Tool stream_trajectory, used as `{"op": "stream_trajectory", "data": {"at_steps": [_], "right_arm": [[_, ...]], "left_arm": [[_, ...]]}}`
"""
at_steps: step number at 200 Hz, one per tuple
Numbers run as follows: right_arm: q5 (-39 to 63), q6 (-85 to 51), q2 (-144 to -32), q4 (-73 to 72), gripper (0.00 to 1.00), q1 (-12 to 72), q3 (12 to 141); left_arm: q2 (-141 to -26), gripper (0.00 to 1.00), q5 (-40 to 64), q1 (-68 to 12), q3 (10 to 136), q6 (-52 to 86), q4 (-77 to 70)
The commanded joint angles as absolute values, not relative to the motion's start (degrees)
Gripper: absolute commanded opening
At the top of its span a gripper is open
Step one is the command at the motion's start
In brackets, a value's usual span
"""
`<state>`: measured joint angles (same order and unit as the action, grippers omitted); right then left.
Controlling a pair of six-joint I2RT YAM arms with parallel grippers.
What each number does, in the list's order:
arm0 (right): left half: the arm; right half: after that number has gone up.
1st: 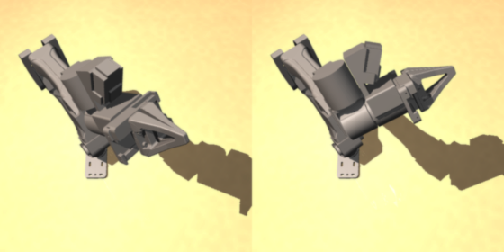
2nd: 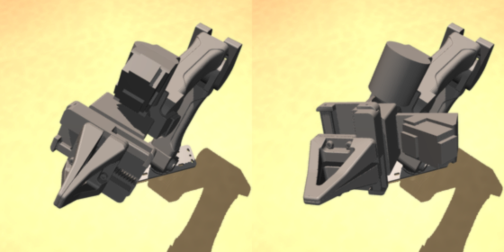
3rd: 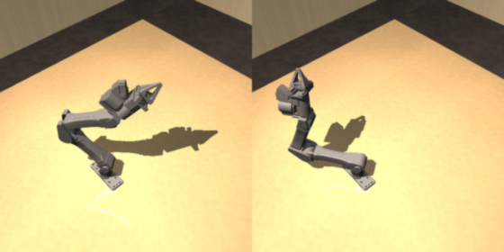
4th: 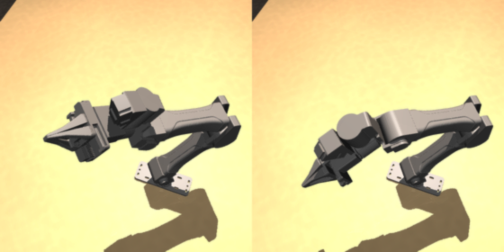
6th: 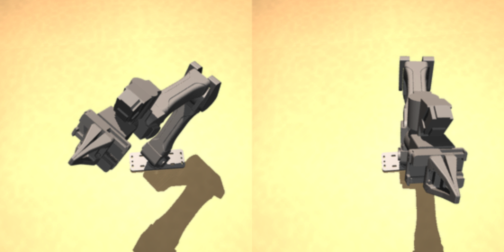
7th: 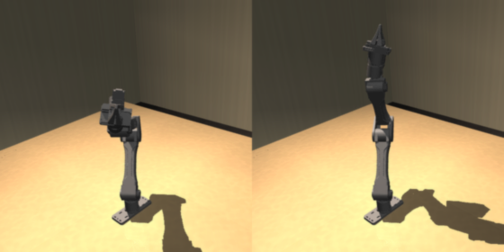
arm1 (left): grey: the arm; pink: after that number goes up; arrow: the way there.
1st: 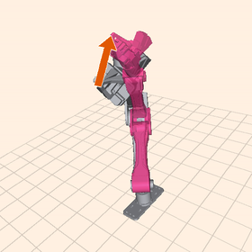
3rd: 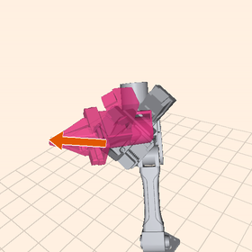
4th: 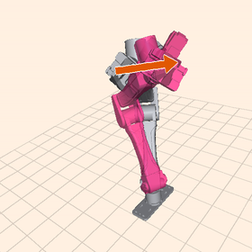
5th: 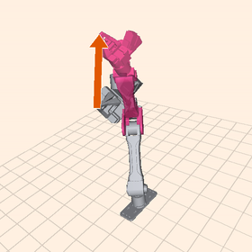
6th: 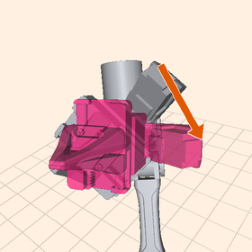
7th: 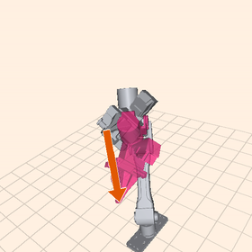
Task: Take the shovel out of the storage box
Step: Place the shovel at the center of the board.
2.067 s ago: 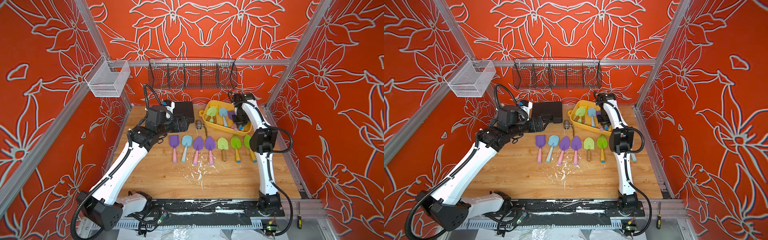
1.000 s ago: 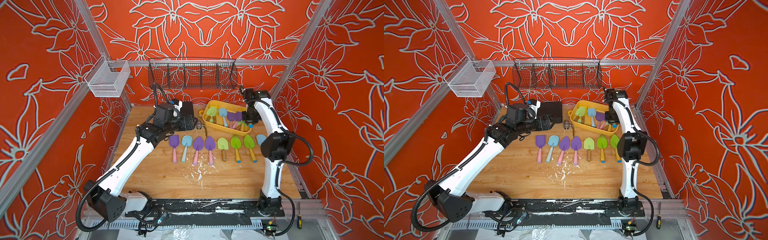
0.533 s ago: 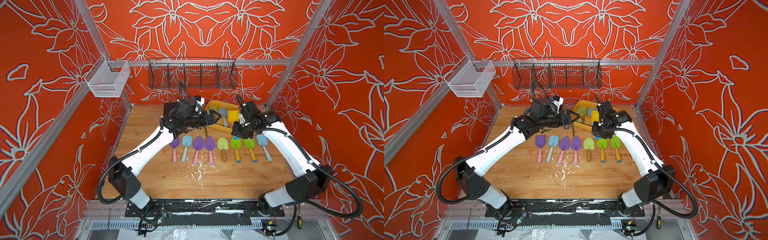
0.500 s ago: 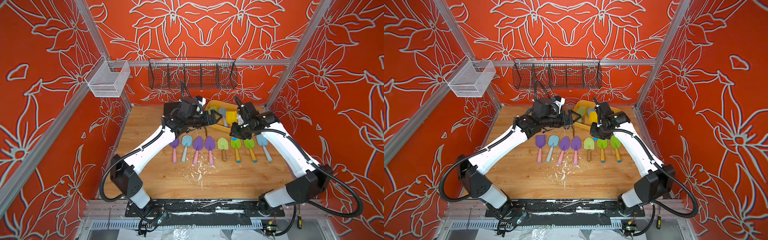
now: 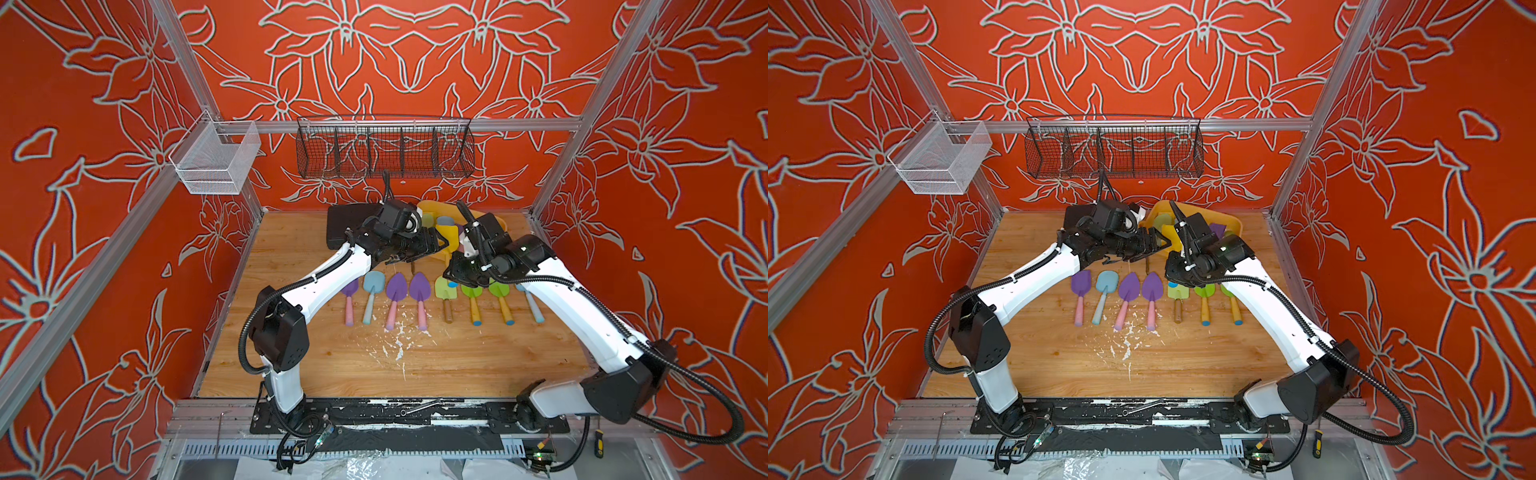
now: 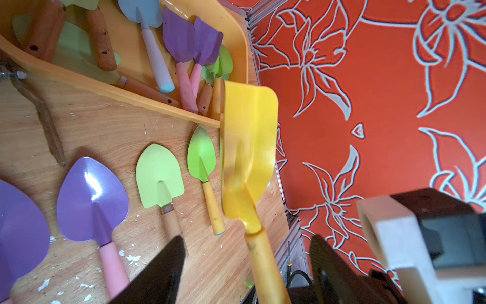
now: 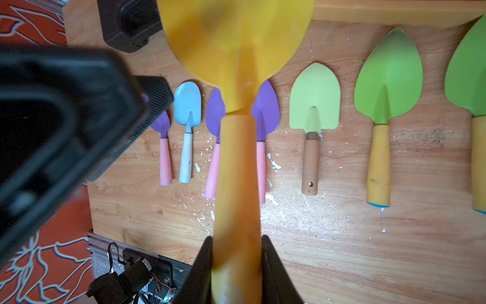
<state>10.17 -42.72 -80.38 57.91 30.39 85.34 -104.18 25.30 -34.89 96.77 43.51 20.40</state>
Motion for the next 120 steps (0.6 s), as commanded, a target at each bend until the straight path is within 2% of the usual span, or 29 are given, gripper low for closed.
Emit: {"op": "stream_trajectory", "data": {"at_steps": [1,25,58,82,120], "right_arm": [[11.33,-44.67,-78.76,56.64,0.0,31.38,84.68],[11.78,-44.98,-78.36,56.35,0.0,32.12,84.19],[12.56,-45.16,-78.04,55.93,0.0,32.68,83.64],[13.06,-45.19,-77.94,55.64,0.0,32.87,83.29],[13.79,-45.24,-78.05,55.39,0.0,33.27,83.13]], "left_arm": [[-105.7,0.65,26.13,-35.07,98.33,43.27,19.37],[-105.89,0.52,23.72,-34.98,98.26,41.83,20.12],[-106.61,0.49,23.22,-34.12,98.9,39.84,21.95],[-106.45,0.42,23.08,-33.57,98.28,39.17,21.71],[-107.31,0.23,23.53,-32.73,97.72,38.22,22.13]]}}
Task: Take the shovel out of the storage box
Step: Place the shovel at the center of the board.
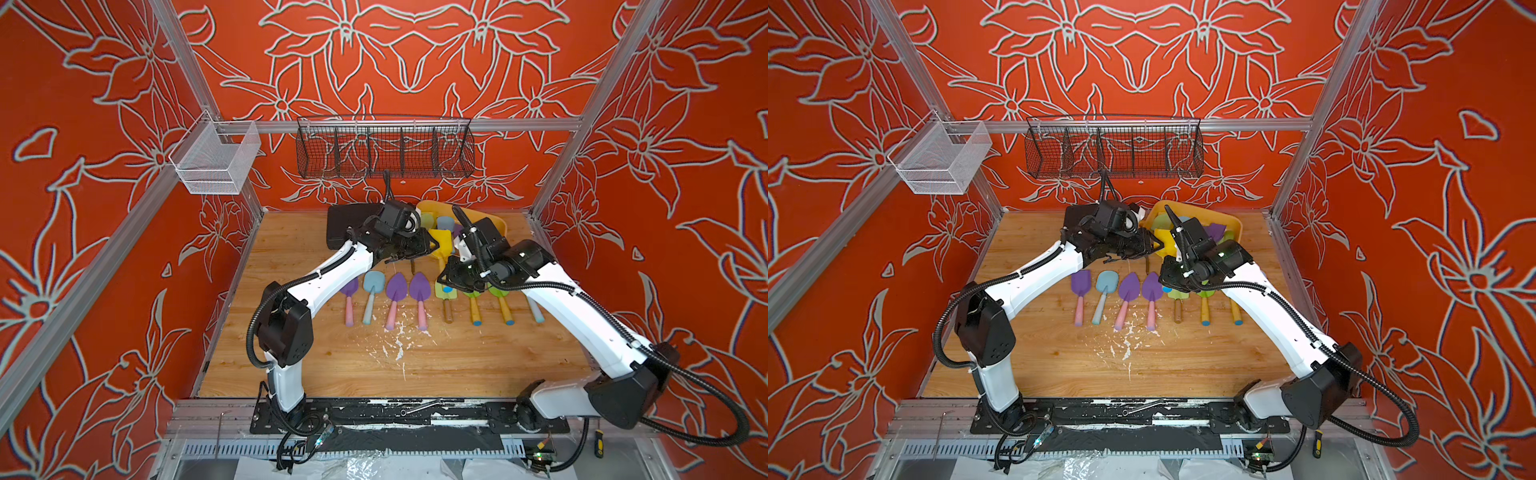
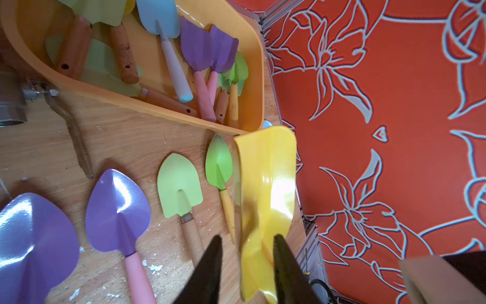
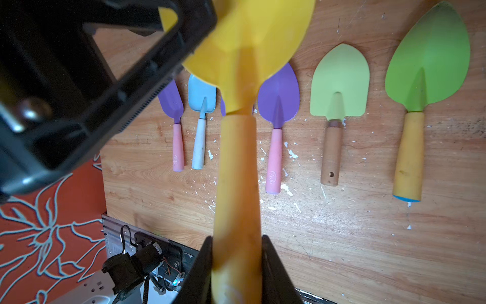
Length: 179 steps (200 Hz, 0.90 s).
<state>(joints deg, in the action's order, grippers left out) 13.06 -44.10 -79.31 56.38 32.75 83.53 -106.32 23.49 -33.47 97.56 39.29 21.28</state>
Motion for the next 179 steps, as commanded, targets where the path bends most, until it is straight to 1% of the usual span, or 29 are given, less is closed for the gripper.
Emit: {"op": "stream_trajectory", "data": {"at_steps": [1,15,38,72,79,87,106,113,119,129,142,163,179], "right_arm": [[13.88,-45.21,-78.05,55.38,0.0,33.24,83.1],[14.06,-45.02,-78.29,55.53,0.0,33.32,82.97],[14.87,-44.68,-78.4,55.11,0.0,33.4,82.85],[14.95,-43.36,-78.48,54.5,0.0,33.4,83.09],[14.99,-42.72,-78.65,54.58,0.16,33.43,83.36],[15.39,-41.94,-78.57,54.18,0.28,33.39,83.43],[15.65,-40.74,-78.02,52.27,0.65,33.31,83.37],[15.45,-40.19,-77.7,51.27,0.75,33.36,83.28],[14.96,-39.53,-77.45,50.69,0.81,33.23,83.49],[13.82,-38.27,-77.47,50.6,0.88,32.95,84.5],[13.19,-36.33,-78.01,51.21,0.93,31.93,86.33],[14.4,-33.17,-80.36,53.95,0.97,29.21,90.23],[15.15,-30.51,-82.2,56.67,0.98,27.04,93.23]], "left_arm": [[-107.31,0.22,23.63,-32.67,97.68,38.27,22.05],[-107.14,0.12,23.73,-32.35,97.05,38.2,21.6],[-107.13,0.0,24.25,-32.17,97.04,37.36,22.06],[-106.51,0.0,25.21,-31.99,96.24,34.86,23.16],[-105.93,0.0,25.14,-31.95,95.5,34.53,22.91],[-105.21,0.0,25.27,-31.69,94.5,34.28,22.53],[-103.34,0.0,25.74,-30.89,92.64,33.2,22.39],[-102.63,0.0,25.82,-30.49,92.04,32.57,22.58],[-101.93,0.0,25.91,-30.08,91.33,32.22,22.61],[-100.65,0.0,26.46,-29.2,89.98,31.83,22.34],[-98.7,0.0,27.16,-27.64,87.76,31.34,22.26],[-94.95,0.0,28.58,-24.11,83.24,29.68,22.19],[-91.62,0.0,29.24,-20.71,79.88,26.98,24.55]]}}
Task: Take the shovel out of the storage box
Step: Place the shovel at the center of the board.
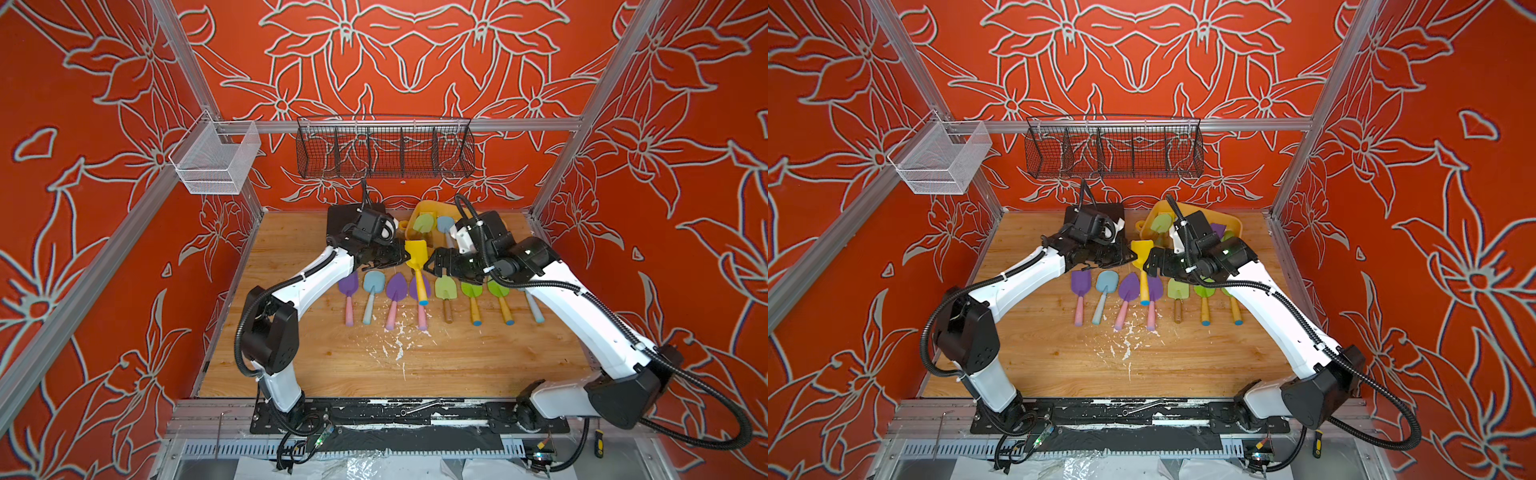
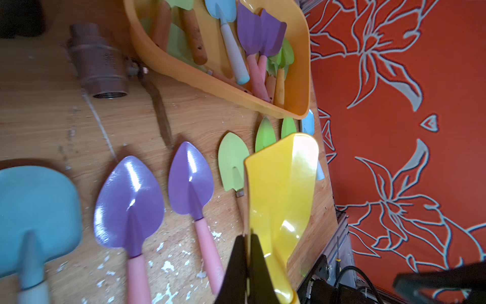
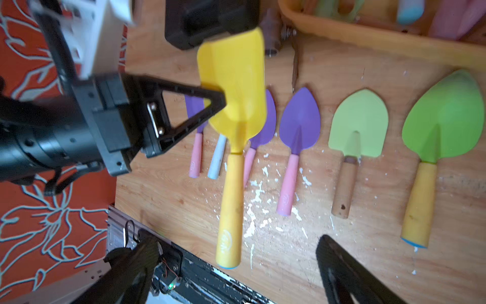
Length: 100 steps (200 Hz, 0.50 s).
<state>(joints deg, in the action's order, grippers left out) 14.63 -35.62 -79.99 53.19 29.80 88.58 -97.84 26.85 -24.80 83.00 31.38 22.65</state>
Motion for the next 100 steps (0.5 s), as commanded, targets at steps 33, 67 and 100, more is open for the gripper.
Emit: {"op": "stream_trajectory", "data": {"at_steps": [33,67,100], "right_arm": [[17.89,-27.22,-83.85,58.12,0.97,22.35,95.23],[19.15,-25.37,-84.46,58.07,0.97,20.24,94.92],[20.41,-23.75,-86.26,59.13,0.97,19.6,95.66]], "left_arm": [[-84.39,0.0,30.71,-11.78,71.67,19.87,30.92],[-80.98,0.0,28.65,-2.75,66.15,9.9,38.36],[-82.48,0.0,21.25,2.56,66.47,0.04,43.96]]}}
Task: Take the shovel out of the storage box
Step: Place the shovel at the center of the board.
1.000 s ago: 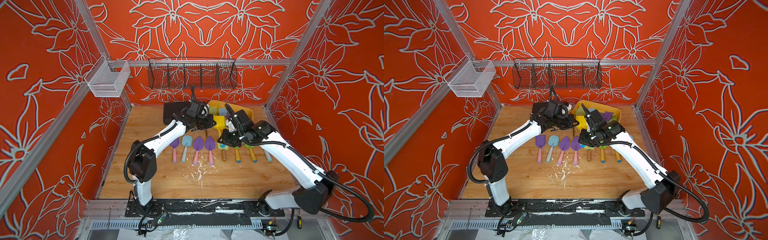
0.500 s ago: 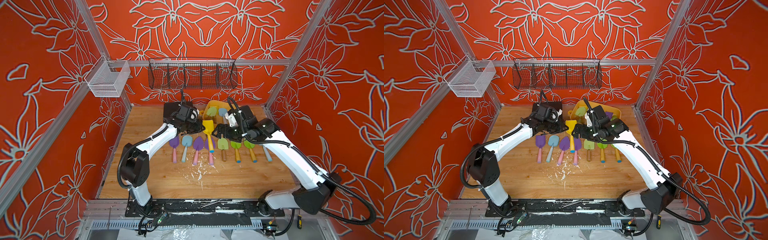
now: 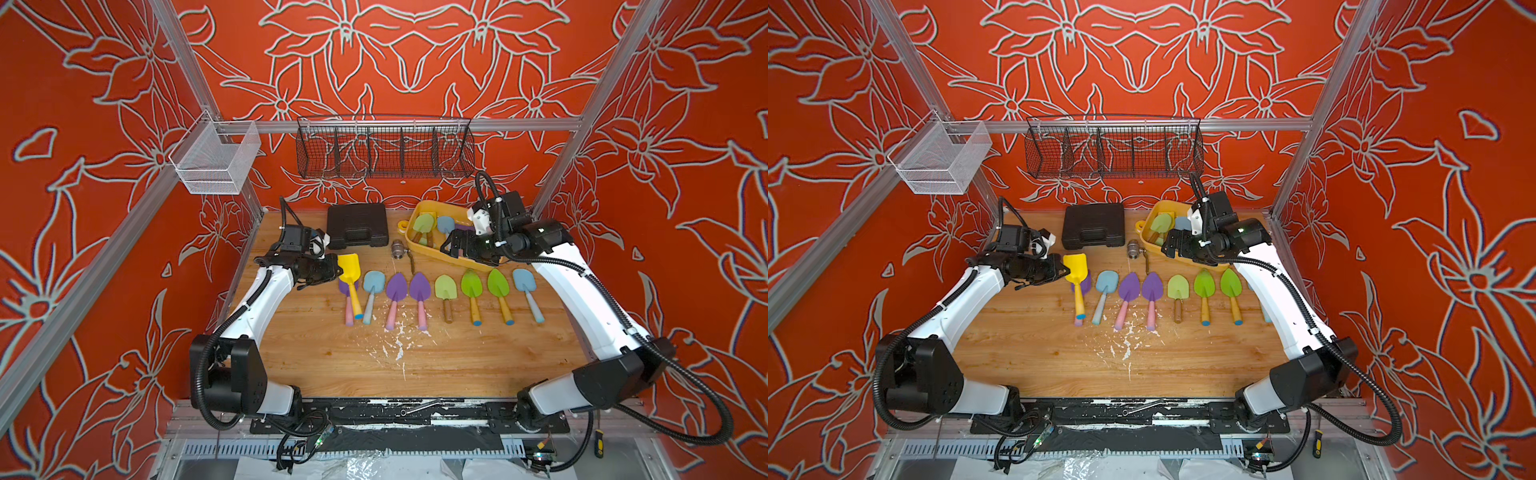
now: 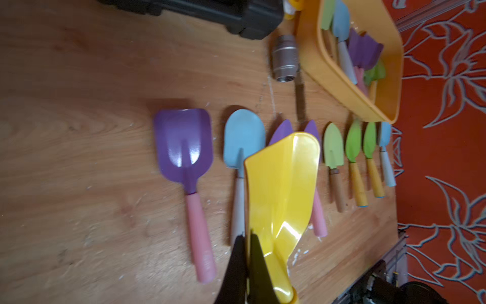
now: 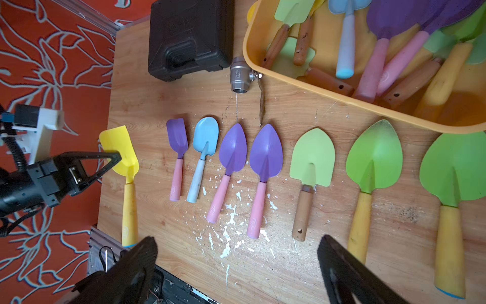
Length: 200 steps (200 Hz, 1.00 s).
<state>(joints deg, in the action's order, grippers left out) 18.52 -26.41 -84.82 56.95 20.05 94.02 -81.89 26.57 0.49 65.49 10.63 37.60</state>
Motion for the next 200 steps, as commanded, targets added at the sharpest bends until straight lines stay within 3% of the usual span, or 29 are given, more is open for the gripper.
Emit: {"op": "stream_trajectory", "data": {"at_steps": [1,64,200], "right_arm": [[20.4,-23.7,-86.37,59.18,0.97,19.6,95.69],[20.04,-20.28,-90.25,64.95,0.97,18.55,100.68],[20.91,-17.95,-96.72,70.99,0.97,18.02,107.62]], "left_arm": [[-82.68,0.0,20.91,2.6,66.54,-0.24,44.09],[-88.92,0.0,12.41,8.1,70.02,-8.73,47.78],[-101.25,0.0,11.91,9.32,73.9,-11.8,43.33]]}}
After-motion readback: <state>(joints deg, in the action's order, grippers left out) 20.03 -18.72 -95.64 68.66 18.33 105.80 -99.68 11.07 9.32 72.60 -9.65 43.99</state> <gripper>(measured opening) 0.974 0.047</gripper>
